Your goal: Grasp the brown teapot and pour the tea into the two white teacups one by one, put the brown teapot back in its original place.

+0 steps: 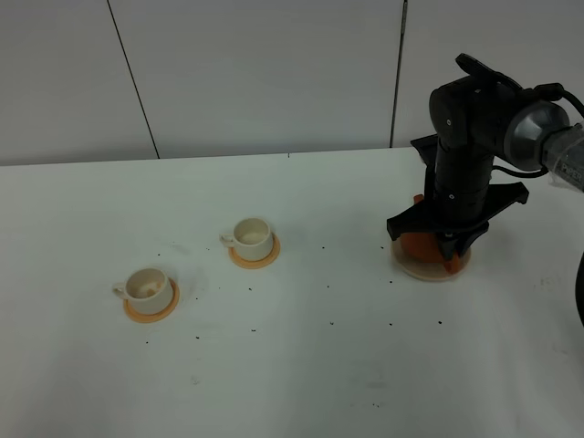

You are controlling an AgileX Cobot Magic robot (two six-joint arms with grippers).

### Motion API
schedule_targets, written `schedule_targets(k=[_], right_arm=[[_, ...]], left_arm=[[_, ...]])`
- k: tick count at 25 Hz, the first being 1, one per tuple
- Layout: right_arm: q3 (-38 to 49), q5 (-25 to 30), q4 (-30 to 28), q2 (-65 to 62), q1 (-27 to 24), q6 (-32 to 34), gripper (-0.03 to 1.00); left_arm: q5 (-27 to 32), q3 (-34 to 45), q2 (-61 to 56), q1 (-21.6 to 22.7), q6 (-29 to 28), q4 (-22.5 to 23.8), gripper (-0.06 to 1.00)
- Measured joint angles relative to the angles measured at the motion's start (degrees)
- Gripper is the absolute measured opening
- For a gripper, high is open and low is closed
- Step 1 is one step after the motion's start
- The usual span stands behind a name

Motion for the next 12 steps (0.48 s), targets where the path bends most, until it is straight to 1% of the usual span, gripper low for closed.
schedule_targets(k=[12], right_arm=[[-0.5,-0.1,-0.1,0.0,0.0,-0.1,0.09]], left_arm=[[0.0,0.0,0.0,0.0,0.0,0.0,0.53]])
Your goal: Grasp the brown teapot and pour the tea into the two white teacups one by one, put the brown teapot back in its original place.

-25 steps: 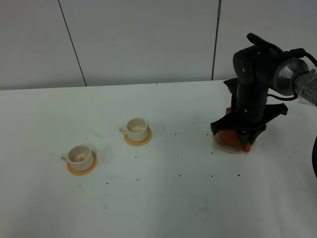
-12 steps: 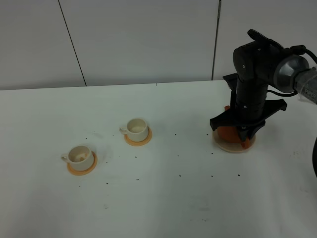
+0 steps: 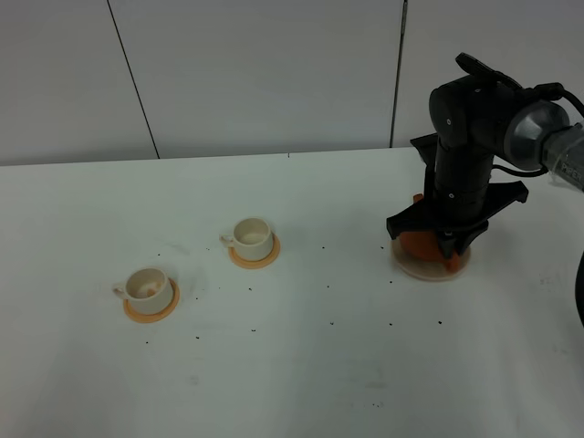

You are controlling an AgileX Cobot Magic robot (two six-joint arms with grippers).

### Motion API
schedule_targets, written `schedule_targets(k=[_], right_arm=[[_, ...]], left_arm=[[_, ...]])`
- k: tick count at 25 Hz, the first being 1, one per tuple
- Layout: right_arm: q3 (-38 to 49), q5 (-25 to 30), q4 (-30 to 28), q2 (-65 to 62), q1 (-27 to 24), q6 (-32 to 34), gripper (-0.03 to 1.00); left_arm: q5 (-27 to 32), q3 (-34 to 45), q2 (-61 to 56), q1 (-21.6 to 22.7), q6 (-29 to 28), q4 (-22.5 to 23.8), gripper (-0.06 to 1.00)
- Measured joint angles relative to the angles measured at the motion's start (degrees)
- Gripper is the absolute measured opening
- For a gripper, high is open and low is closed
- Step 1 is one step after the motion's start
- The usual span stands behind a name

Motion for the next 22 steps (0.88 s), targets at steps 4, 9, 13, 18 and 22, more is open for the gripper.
schedule_targets(k=[4,9,13,18,22], right_arm=[[-2.1,0.4,0.0,0.0,0.0,-0.2,0.09],[-2.7,0.4,0.0,-0.1,0.0,-0.7,0.09],[-2.7,0.7,0.0,-0.1,0.0,-2.3,0.09],[-4.8,1.1,-0.6,-0.1,1.3,-6.1,0.09],[-8.0,1.1,-2.1,-0.1,3.7,-10.6,0.09]], left_arm=[[0.0,0.0,0.0,0.0,0.0,0.0,0.53],[0.0,0.0,0.0,0.0,0.0,0.0,0.53],[0.0,0.0,0.0,0.0,0.0,0.0,0.53],[0.0,0.0,0.0,0.0,0.0,0.0,0.53],[0.0,0.0,0.0,0.0,0.0,0.0,0.53]])
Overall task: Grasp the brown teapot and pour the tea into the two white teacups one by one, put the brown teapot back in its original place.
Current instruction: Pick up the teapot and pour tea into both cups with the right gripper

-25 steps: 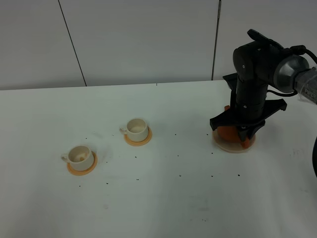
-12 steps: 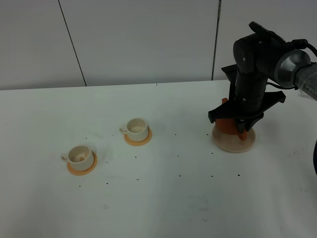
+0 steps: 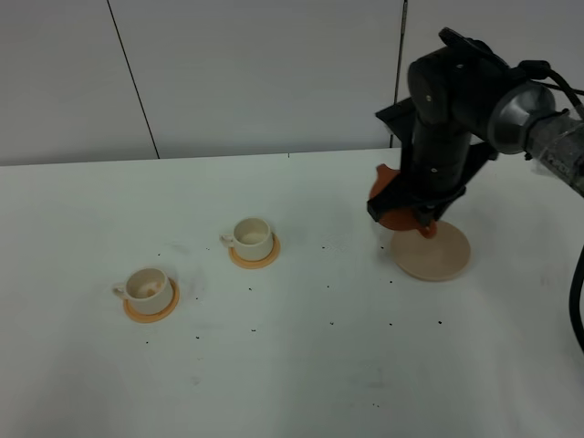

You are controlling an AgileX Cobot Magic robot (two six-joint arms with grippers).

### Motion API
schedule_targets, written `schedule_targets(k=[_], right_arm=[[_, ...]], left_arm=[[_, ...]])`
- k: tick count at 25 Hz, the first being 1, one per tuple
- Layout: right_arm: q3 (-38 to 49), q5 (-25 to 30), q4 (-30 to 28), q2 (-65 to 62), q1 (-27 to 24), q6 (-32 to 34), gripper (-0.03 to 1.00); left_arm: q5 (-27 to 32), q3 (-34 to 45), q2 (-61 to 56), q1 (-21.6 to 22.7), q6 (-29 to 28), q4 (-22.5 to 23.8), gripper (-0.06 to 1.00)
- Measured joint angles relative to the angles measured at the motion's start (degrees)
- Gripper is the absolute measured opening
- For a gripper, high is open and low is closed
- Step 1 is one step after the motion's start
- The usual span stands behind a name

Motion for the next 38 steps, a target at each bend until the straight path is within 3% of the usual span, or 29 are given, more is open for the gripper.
schedule_targets(k=[11,38], right_arm=[[-2.6,0.2,-0.9,0.0,6.9,-8.7,0.09],[-2.6,-4.3,-2.7,0.0,15.4,-4.8,0.09]], left_arm=[[0.0,0.0,0.0,0.0,0.0,0.0,0.53],[0.0,0.0,0.0,0.0,0.0,0.0,0.53]])
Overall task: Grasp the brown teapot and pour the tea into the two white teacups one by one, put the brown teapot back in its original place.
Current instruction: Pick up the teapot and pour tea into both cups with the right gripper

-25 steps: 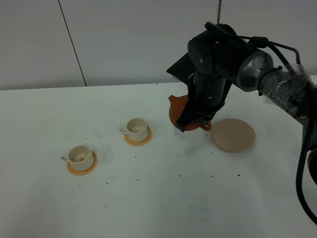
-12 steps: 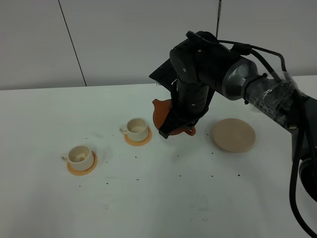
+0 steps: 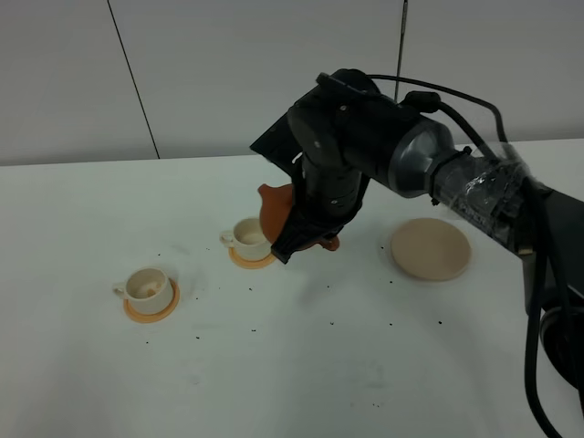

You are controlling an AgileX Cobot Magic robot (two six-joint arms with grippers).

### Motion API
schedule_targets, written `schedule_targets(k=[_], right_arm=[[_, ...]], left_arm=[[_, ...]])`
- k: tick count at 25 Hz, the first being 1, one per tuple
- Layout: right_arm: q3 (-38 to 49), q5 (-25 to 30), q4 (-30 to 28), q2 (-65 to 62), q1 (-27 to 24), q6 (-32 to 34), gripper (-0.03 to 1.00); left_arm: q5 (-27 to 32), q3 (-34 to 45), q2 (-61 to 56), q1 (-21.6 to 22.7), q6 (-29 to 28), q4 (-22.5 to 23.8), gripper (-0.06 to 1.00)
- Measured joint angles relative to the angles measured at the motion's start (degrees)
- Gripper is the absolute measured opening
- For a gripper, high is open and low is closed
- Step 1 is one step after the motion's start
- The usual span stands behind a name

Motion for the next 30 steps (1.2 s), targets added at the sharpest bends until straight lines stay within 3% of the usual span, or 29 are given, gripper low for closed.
schedule_targets(k=[15,21,30], right_arm=[[-0.3,-3.5,-2.6,0.3,6.3,0.6,0.09],[-7.4,-1.8,-3.0,5.2,8.1,0.6,0.09],[-17.3,2.3,-9.1,11.7,11.9,-0.2,0.09]], left_arm=[[0.0,0.0,0.0,0.0,0.0,0.0,0.53],[0.0,0.0,0.0,0.0,0.0,0.0,0.53],[0.0,0.0,0.0,0.0,0.0,0.0,0.53]])
